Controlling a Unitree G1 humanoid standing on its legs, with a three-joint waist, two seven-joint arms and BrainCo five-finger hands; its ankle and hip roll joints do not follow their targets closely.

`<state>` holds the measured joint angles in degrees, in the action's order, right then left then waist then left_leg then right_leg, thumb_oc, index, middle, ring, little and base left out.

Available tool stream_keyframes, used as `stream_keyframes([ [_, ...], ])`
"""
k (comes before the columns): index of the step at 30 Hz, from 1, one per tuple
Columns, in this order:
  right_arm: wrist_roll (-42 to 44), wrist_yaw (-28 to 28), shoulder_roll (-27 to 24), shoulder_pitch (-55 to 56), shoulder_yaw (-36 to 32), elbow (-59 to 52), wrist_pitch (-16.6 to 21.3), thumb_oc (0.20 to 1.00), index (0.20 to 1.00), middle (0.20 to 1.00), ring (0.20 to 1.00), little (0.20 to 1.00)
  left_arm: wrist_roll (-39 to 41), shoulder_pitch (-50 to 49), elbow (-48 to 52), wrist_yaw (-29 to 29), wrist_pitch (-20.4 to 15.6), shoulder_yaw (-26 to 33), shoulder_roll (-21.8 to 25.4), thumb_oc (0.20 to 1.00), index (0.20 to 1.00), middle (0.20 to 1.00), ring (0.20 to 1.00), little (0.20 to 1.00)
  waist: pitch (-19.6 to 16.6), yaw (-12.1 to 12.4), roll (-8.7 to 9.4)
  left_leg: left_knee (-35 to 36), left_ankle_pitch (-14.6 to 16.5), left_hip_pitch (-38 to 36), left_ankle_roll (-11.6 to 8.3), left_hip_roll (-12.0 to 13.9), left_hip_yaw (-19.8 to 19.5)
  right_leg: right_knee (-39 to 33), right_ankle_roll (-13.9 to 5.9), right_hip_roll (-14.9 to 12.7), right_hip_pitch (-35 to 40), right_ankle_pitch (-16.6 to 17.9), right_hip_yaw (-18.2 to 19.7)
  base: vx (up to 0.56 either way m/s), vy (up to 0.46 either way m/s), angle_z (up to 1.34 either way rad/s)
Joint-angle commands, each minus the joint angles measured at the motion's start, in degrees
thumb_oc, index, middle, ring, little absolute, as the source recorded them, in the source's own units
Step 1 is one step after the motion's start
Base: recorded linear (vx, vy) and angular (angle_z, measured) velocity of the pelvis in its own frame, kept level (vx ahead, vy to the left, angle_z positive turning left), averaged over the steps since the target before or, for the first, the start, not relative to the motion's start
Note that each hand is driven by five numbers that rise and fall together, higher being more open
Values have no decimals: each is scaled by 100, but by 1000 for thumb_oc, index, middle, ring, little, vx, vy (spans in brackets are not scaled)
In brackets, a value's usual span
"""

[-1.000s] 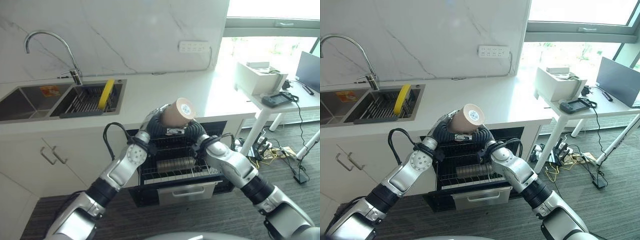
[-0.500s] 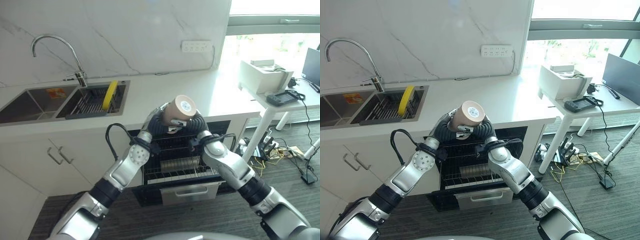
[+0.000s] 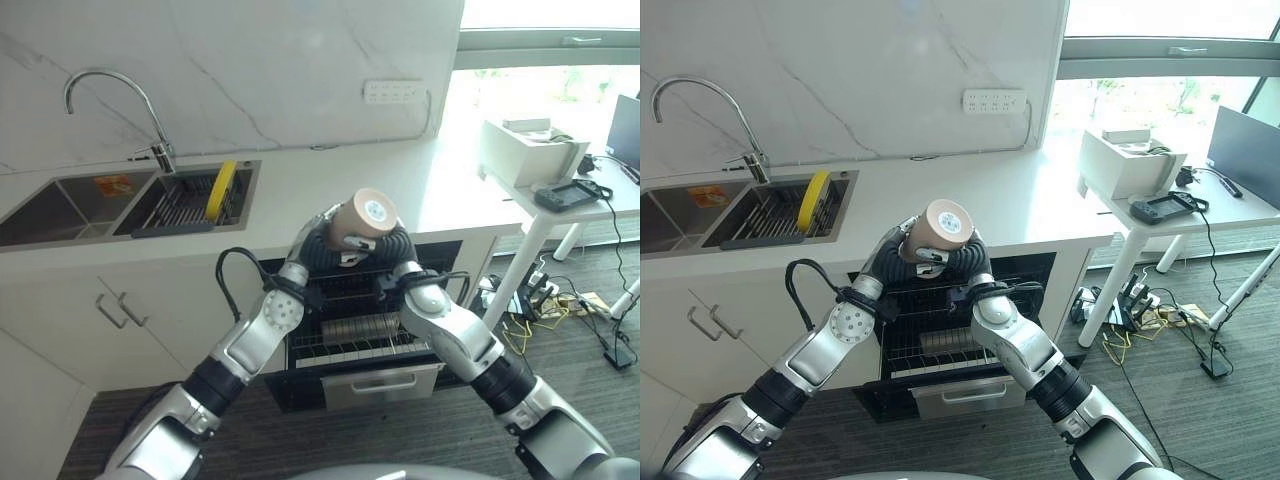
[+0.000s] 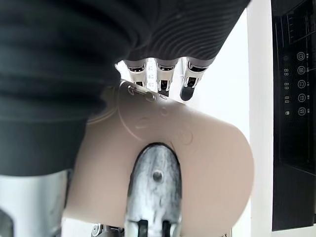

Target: Place the dishes in the dishwasher.

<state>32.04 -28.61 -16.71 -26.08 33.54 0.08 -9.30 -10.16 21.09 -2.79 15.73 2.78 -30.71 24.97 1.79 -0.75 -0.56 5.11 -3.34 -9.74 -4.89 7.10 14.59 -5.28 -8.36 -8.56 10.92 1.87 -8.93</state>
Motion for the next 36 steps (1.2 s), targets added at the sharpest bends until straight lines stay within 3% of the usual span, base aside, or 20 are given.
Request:
stream_keyframes([
  [1, -365, 29, 386, -1043, -91, -169, 681, 1000, 1000, 1000, 1000, 1000, -282, 816, -77, -285, -185, -893, 70, 200, 200, 200, 200, 200, 97, 179, 147, -68, 553, -143, -191, 398, -426, 109, -491, -702, -211, 53, -381, 0, 0, 0],
  [2, -338, 4, 385, -1075, -69, -139, 718, 570, 570, 570, 570, 570, -312, 822, -66, -310, -189, -942, 68, 200, 200, 200, 200, 200, 96, 188, 151, -68, 556, -144, -190, 399, -428, 110, -492, -704, -211, 52, -394, 6, -14, 4],
  [3, -340, -4, 394, -1096, -61, -113, 741, 476, 476, 476, 476, 476, -328, 826, -40, -363, -185, -982, 70, 200, 200, 200, 200, 200, 97, 194, 153, -69, 558, -141, -191, 399, -435, 111, -493, -703, -209, 50, -400, 3, -14, 7],
  [4, -322, -29, 383, -1128, -61, -121, 766, 200, 200, 200, 200, 200, -398, 824, -31, -368, -208, -1040, 75, 200, 200, 200, 200, 200, 102, 192, 154, -71, 559, -137, -190, 397, -437, 112, -494, -704, -211, 49, -404, -1, -15, 10],
  [17, -436, -201, 446, -1270, -22, -108, 868, 200, 200, 200, 200, 200, -806, 916, 137, -315, -352, -1339, 68, 200, 200, 200, 200, 200, 113, 212, 166, -71, 607, -136, -171, 367, -474, 116, -513, -720, -225, 48, -423, 0, -2, 2],
  [18, -434, -202, 462, -1288, -34, -104, 882, 200, 200, 200, 200, 200, -818, 927, 127, -313, -348, -1391, 60, 1000, 1000, 1000, 1000, 1000, 121, 209, 166, -71, 606, -132, -168, 364, -477, 118, -511, -720, -230, 52, -419, 0, 0, 0],
  [24, -427, -248, 474, -1226, -17, -102, 1079, 200, 200, 200, 200, 200, -572, 852, -68, -88, -173, -1431, 51, 1000, 1000, 1000, 1000, 1000, 120, 190, 151, -62, 611, -157, -169, 363, -455, 119, -514, -719, -226, 53, -417, 0, 0, 0],
  [27, -869, -443, 397, -1149, -118, -218, 1144, 200, 200, 200, 200, 200, -644, 779, -78, 13, -185, -1304, 125, 1000, 1000, 1000, 1000, 1000, 120, 191, 140, -63, 607, -154, -171, 371, -449, 122, -514, -717, -228, 47, -420, 0, 0, 0],
  [32, -1070, -550, 192, -809, -386, -298, 1408, 200, 200, 200, 200, 200, -631, 555, -23, 213, 1, -1037, 223, 1000, 1000, 1000, 1000, 1000, 131, 183, 110, -35, 582, -148, -195, 416, -412, 114, -507, -711, -220, 51, -473, 0, 0, 0],
  [36, -1106, -687, -41, -350, -750, -404, 1660, 200, 200, 200, 200, 200, -508, 152, -165, 585, -68, -569, 377, 1000, 1000, 1000, 1000, 1000, 135, 201, 91, -14, 560, -147, -209, 434, -395, 103, -498, -716, -201, 56, -540, 7, 13, 4],
])
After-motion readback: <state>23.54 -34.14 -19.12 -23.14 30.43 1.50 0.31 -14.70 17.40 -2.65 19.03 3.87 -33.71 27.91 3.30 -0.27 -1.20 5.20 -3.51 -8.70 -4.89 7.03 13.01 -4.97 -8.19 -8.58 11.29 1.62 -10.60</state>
